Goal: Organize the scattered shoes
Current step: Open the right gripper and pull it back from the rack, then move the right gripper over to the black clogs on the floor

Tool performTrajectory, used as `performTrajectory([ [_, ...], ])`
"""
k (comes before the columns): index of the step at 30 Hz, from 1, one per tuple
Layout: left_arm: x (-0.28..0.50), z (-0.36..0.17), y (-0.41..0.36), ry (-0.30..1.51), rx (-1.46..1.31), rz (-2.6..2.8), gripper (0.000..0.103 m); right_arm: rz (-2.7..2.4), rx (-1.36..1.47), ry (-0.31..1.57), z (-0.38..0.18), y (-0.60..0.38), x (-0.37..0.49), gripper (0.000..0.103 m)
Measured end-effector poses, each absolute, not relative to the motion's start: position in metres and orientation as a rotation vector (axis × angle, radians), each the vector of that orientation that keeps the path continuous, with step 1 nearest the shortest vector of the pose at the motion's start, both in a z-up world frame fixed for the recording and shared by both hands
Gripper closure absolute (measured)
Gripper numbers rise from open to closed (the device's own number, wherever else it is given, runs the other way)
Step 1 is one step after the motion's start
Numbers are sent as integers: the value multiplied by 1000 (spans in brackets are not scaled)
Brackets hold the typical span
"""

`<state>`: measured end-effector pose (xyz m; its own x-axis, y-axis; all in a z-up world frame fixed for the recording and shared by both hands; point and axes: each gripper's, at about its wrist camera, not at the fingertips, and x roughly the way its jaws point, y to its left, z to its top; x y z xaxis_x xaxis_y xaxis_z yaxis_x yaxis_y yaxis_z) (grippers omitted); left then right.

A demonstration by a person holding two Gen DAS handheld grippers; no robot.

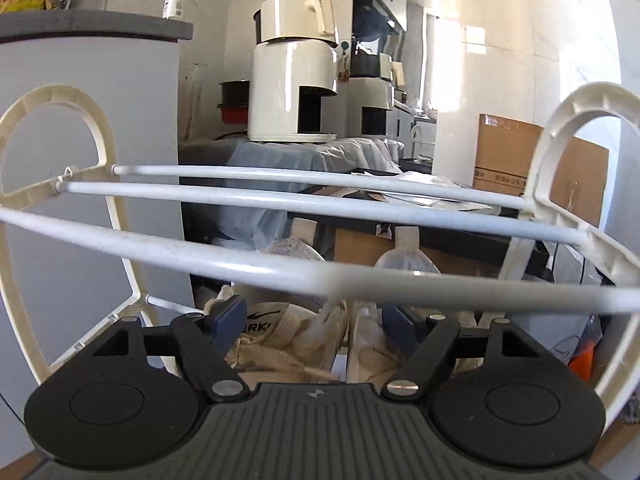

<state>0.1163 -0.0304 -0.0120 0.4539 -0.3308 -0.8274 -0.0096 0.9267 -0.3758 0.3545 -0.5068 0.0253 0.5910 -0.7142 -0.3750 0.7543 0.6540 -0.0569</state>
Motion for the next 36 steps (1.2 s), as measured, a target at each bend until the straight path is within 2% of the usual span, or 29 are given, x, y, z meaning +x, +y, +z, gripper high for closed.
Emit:
performTrajectory([
  [14, 101, -20, -21, 1148, -292, -126, 11, -764, 178, 497, 57, -466, 291, 24],
  [26, 80, -23, -12, 1170, -262, -90, 11, -681, 132, 415, 102, -403, 181, 23],
  [36, 66, -25, -7, 1187, -234, -60, 11, -517, 132, 408, 118, -364, 101, 19],
])
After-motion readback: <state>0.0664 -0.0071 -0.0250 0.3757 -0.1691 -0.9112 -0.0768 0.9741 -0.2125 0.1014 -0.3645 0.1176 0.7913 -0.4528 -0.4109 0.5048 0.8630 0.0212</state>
